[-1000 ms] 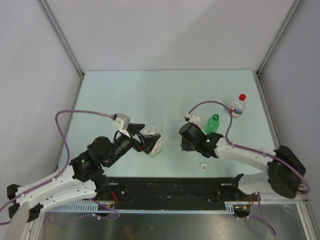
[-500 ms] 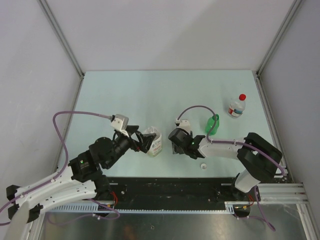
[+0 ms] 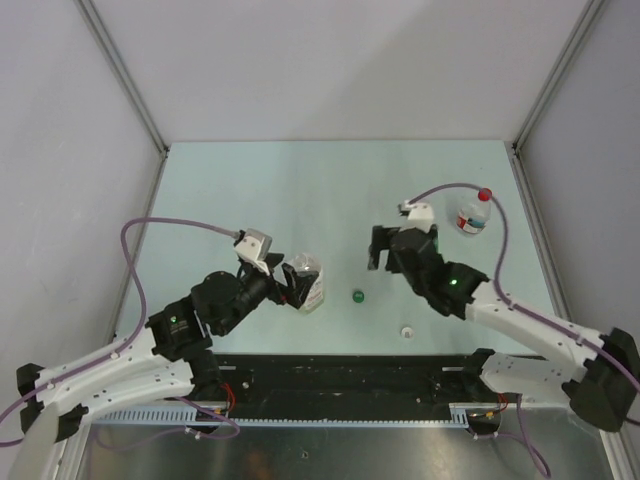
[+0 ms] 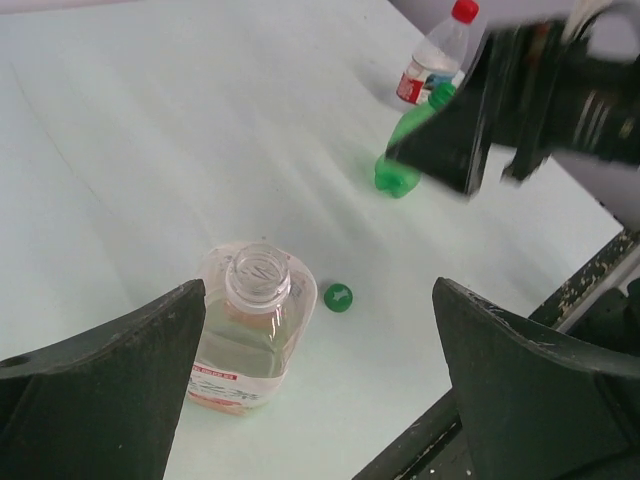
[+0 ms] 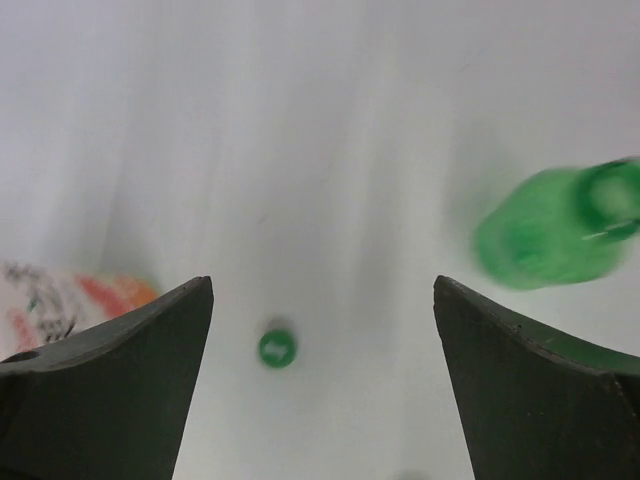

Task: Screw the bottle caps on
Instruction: Pick up the plastic bottle at the center of the board.

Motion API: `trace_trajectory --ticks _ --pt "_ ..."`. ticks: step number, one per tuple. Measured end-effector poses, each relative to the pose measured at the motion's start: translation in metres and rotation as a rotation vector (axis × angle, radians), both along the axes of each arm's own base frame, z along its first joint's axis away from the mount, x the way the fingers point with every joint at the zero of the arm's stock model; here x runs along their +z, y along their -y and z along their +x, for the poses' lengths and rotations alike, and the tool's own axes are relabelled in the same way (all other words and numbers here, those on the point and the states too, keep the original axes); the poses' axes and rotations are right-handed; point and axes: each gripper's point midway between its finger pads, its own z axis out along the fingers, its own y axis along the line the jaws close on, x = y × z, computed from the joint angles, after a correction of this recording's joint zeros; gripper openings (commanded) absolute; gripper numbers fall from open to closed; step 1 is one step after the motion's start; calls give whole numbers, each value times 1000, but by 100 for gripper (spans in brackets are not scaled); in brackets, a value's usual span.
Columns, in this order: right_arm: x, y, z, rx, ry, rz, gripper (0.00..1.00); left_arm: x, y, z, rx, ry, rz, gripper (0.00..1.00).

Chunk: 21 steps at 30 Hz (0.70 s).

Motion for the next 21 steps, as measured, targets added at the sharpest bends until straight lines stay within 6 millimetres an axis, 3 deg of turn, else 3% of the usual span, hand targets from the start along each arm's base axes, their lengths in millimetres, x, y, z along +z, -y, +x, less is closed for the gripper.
trace_trajectory --ticks 3,5,10,15,21 --pt "27 45 24 -120 90 -31 98 -5 5 -1 -22 -6 23 99" --pt "35 72 39 -194 120 -60 98 -9 8 -2 -37 -11 38 99" --pt "27 127 66 -333 111 -151 97 -11 11 -4 -60 -8 51 99" --pt "8 142 77 -347 55 -192 88 -11 12 -5 -69 -5 56 99" --pt "-16 130 80 -279 -13 -211 63 -14 13 -4 -68 -10 65 99"
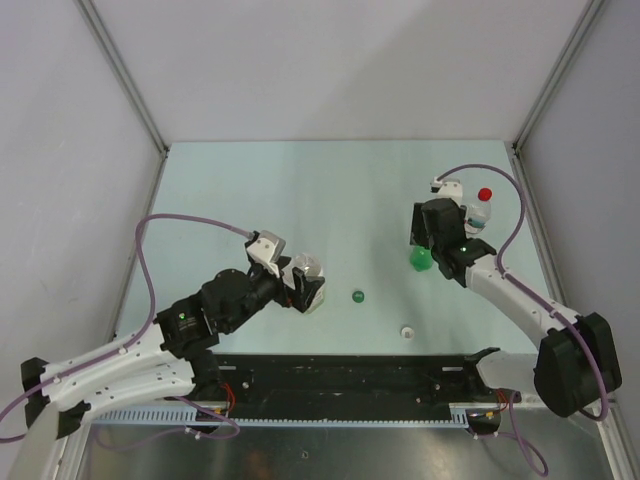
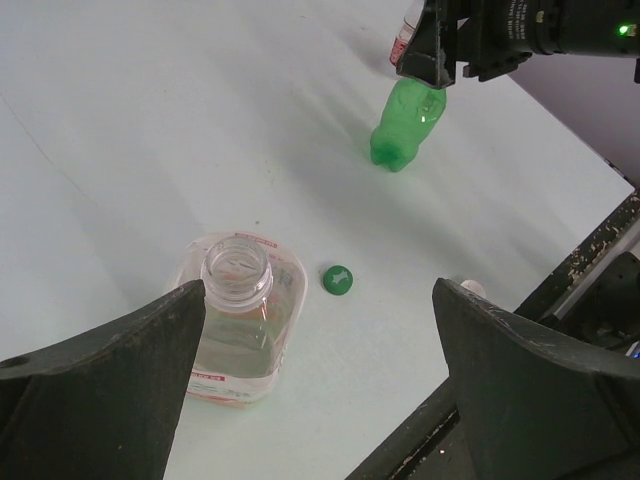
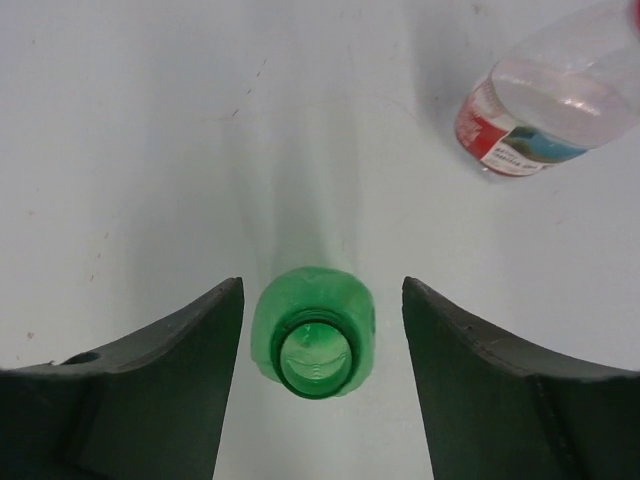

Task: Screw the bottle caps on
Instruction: Pick up the plastic bottle at the center of the board.

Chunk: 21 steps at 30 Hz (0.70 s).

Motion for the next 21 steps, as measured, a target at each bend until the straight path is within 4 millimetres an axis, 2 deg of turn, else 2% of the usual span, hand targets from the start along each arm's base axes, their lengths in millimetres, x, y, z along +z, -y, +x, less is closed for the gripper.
trace_trajectory --ticks 4,6,9,12,17,19,21 --pt "-12 -8 0 20 -34 -6 46 -2 1 0 0 -2 5 99" --pt "-11 -10 -1 23 -30 -11 35 -1 1 0 -1 -2 5 99" --pt "-3 -19 -5 41 -3 -19 24 -2 1 0 -6 3 12 100" --pt "17 -30 -12 83 49 15 20 1 6 -2 -35 9 25 100" --pt "76 -56 -41 267 171 206 15 3 21 -10 -140 23 53 99" --pt "91 -73 -56 385 188 281 14 1 30 -15 -195 23 70 100" --pt "100 -101 -77 564 165 375 13 -3 41 -20 -259 18 89 99"
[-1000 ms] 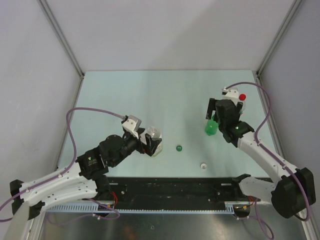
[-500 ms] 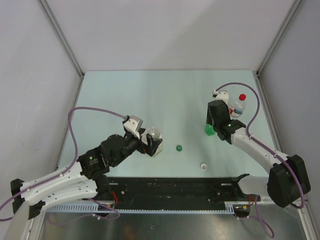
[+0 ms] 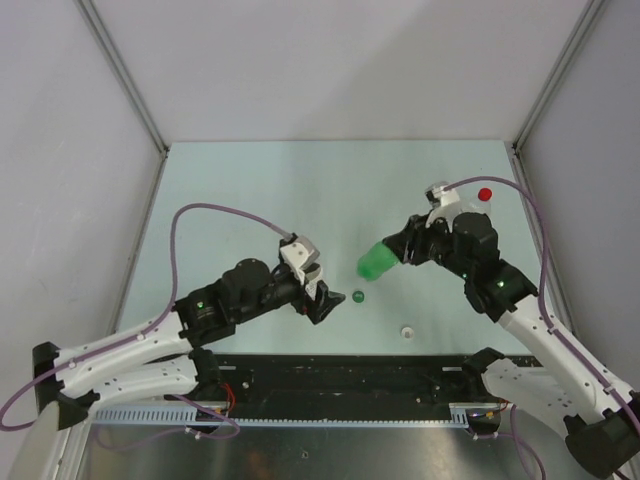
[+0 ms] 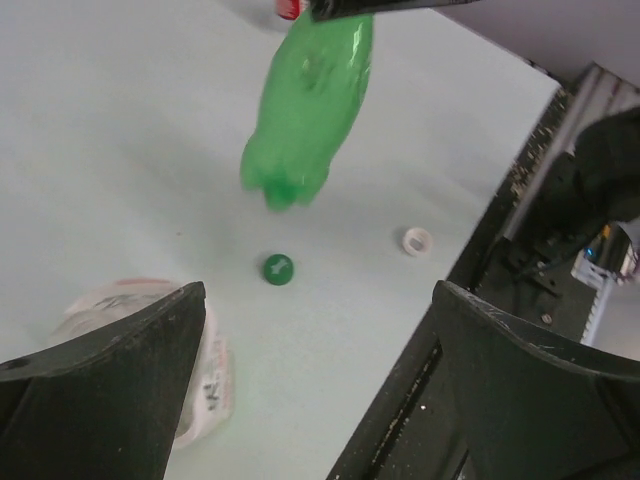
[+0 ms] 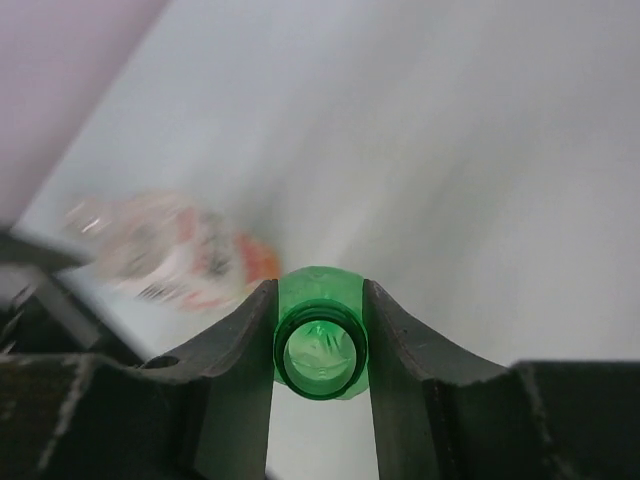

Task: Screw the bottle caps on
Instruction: Pick up the plastic bottle at the center of the board.

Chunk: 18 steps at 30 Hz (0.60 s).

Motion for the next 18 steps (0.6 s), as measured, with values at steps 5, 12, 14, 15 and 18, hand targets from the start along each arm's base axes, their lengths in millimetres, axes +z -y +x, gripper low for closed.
trace_trajectory --ticks 5,12,14,15,18 --pt "5 -48 -51 354 -100 128 12 -14 21 -13 -136 -18 42 99" --pt "39 -75 -92 577 -132 296 12 -2 34 -27 -240 -9 -16 99" --pt "47 -80 -101 615 -129 325 11 4 38 -30 -264 0 -40 99" --pt "51 -82 -104 631 -126 338 11 6 40 -31 -274 4 -51 99" --pt "61 -87 -110 663 -119 372 13 8 43 -34 -298 11 -68 88"
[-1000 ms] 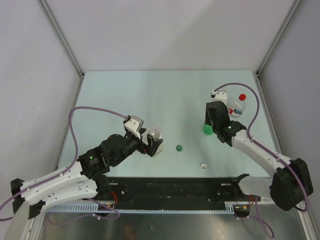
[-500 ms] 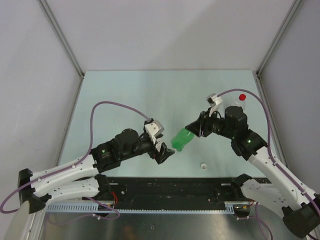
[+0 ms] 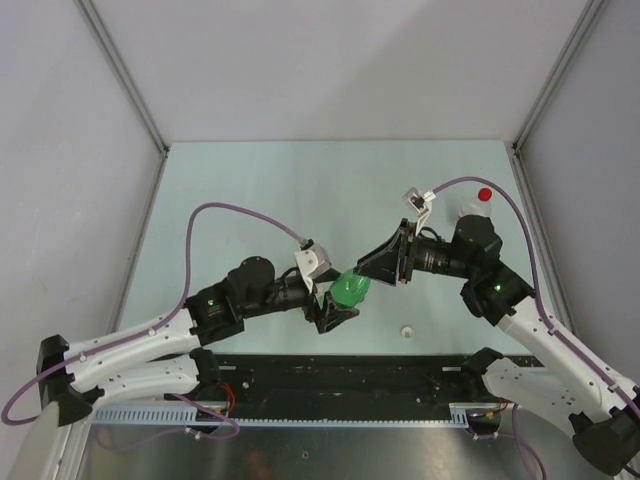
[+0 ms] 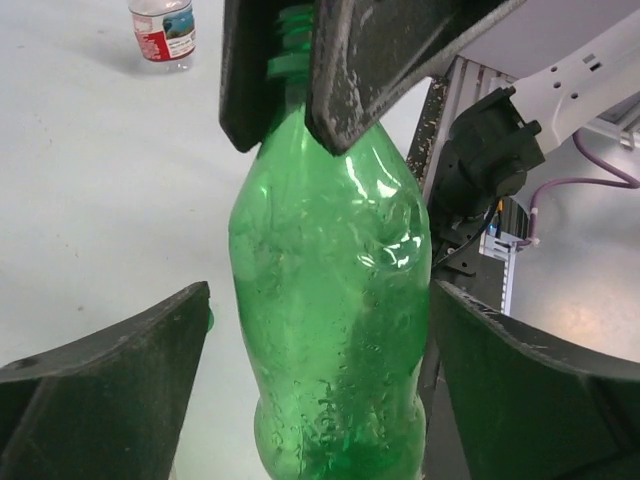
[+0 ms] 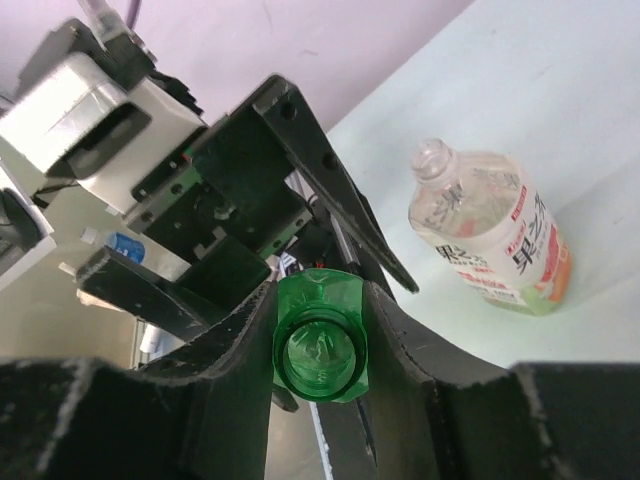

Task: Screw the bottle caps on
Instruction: Pick up the plastic bottle at the center of the board.

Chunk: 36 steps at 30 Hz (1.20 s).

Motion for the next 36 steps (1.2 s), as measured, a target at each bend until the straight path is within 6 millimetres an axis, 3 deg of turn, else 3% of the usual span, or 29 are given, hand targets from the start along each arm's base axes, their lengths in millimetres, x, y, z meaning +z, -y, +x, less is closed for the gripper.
trace_trajectory --ticks 3,7,8,11,14,17,24,27,30,36 --pt "7 -1 -1 7 7 24 14 0 1 -2 -15 1 -9 73" --pt "10 -1 -2 8 10 35 21 -4 -2 -6 -25 3 -16 62" --pt "10 -1 -2 9 8 35 28 -3 -3 -7 -26 5 -22 59" --pt "12 -2 -4 23 16 41 68 0 -6 -9 -32 11 -34 54" --pt "14 -1 -5 34 23 46 93 2 -8 -10 -31 17 -42 47" --pt "13 4 2 6 34 39 99 4 -13 -11 -20 28 -55 45" --pt "5 28 25 -166 67 -19 99 6 -33 -7 48 73 -88 44" --pt "-16 42 46 -315 51 -112 97 14 -44 -10 61 101 -132 43" --pt "-56 45 58 -415 1 -271 97 25 -57 -11 89 135 -190 43" --pt "-164 26 60 -429 -82 -681 90 39 -77 -7 162 170 -263 43"
